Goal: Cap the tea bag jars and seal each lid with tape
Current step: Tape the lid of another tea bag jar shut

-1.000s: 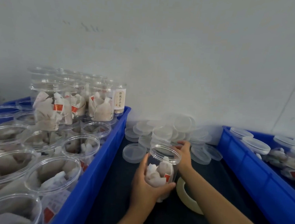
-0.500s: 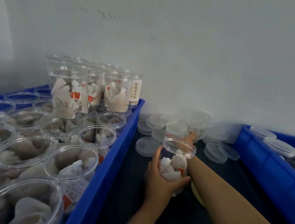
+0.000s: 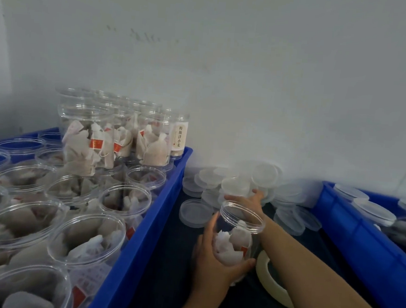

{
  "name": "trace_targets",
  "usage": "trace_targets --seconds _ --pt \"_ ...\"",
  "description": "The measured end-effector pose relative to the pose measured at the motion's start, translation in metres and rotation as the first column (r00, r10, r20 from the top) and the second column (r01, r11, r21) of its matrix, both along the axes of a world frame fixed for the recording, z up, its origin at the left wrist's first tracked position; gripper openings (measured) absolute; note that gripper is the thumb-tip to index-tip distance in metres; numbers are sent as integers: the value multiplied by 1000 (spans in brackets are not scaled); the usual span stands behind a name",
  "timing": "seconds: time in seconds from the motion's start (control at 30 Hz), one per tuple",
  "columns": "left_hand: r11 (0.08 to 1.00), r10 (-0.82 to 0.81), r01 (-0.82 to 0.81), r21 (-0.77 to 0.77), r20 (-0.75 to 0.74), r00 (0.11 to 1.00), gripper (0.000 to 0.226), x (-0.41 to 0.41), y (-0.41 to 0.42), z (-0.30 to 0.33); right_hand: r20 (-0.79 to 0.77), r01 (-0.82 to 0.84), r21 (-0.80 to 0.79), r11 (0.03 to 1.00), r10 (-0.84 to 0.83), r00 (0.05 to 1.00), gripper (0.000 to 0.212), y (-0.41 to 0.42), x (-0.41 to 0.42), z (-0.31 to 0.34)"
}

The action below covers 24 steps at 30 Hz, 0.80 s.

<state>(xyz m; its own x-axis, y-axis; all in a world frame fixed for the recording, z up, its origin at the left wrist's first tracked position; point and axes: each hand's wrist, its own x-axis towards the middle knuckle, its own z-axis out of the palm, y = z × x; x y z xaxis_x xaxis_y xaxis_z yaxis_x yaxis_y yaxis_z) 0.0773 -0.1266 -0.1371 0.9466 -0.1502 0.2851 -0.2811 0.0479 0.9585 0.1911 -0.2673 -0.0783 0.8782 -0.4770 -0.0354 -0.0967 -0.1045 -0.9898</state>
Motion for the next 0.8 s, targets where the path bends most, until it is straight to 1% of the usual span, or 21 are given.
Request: trace_targets --seconds 0.03,0.1,0.17,0.23,0.33,0.43,0.53,0.6,0.7,0.8 --pt "1000 -4 4 0 -4 1000 111 0 0 1 -22 -27 10 1000 27 999 95 -2 -3 4" --pt "1000 -12 12 2 -21 1000 115 -1 1 3 -67 -105 40 994 107 992 91 -5 -11 14" --pt "1000 -9 9 4 -8 1000 116 -2 1 4 -103 -155 8 988 155 983 91 -13 -18 20" --pt "1000 -4 4 15 4 1000 116 -2 2 5 -95 -189 17 982 190 977 95 -21 -30 25" --pt "1000 -22 22 20 6 1000 117 0 2 7 -39 -231 72 970 234 971 89 -30 -60 35" --pt "999 -27 27 19 40 999 112 0 3 2 34 -218 77 973 216 976 89 -35 -96 33" --pt "1000 -29 28 13 40 999 109 -1 3 -1 115 -151 93 984 140 984 98 -37 -133 23" --pt "999 -28 27 21 50 998 111 -1 3 -1 169 -104 95 990 87 982 100 -36 -152 12" --pt "997 -46 41 59 71 996 117 -2 6 1 190 -66 13 998 62 980 99 -34 -171 -4" --pt "985 -92 70 161 139 986 118 1 13 5 186 -103 -167 981 134 973 97 -32 -177 -16"
